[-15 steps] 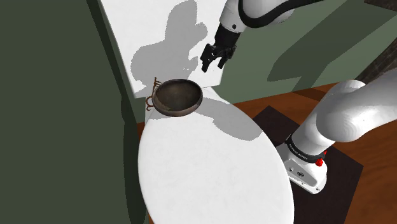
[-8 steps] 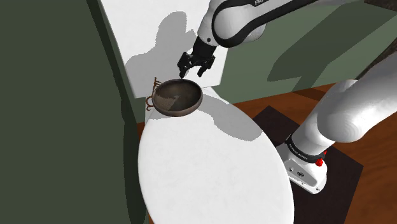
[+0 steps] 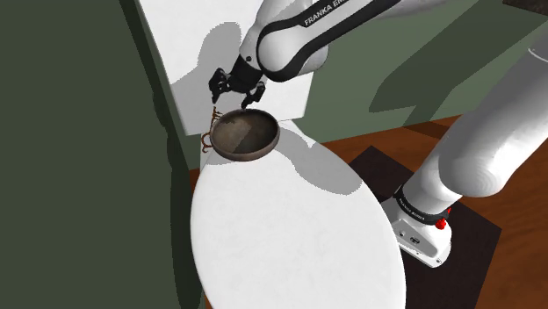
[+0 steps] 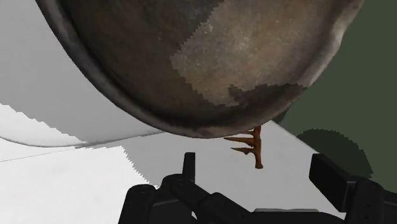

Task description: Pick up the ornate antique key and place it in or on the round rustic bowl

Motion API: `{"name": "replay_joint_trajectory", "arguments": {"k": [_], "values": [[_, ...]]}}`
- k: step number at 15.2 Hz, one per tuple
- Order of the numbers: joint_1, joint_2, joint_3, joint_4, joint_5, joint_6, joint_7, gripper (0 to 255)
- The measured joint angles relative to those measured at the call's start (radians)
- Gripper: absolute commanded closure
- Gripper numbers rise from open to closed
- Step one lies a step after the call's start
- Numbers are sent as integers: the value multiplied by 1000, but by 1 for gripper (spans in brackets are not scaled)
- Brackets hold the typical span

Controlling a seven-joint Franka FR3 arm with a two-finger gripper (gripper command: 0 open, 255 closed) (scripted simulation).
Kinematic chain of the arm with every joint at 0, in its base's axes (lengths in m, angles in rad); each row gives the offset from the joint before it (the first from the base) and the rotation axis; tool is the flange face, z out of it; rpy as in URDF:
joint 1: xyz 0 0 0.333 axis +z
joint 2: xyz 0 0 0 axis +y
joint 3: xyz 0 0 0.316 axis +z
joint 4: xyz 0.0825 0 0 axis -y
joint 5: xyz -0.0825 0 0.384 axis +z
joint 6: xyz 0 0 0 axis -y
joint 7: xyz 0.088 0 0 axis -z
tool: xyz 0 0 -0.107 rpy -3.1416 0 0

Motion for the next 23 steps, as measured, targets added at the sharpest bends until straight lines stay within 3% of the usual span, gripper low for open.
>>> {"name": "replay_joint_trajectory", "arguments": {"k": [2, 4, 11, 16, 17, 18, 21, 23], "values": [[8, 51, 5, 42, -18, 49, 211, 0], [0, 80, 18, 58, -37, 109, 300, 0], [-77, 150, 109, 88, -155, 126, 418, 0], [-202, 181, 233, 91, -259, 149, 492, 0], [-232, 185, 261, 100, -281, 142, 514, 255], [-253, 189, 284, 105, -291, 137, 547, 255], [-251, 199, 277, 109, -338, 158, 611, 255], [-253, 200, 276, 74, -340, 197, 517, 255]]}}
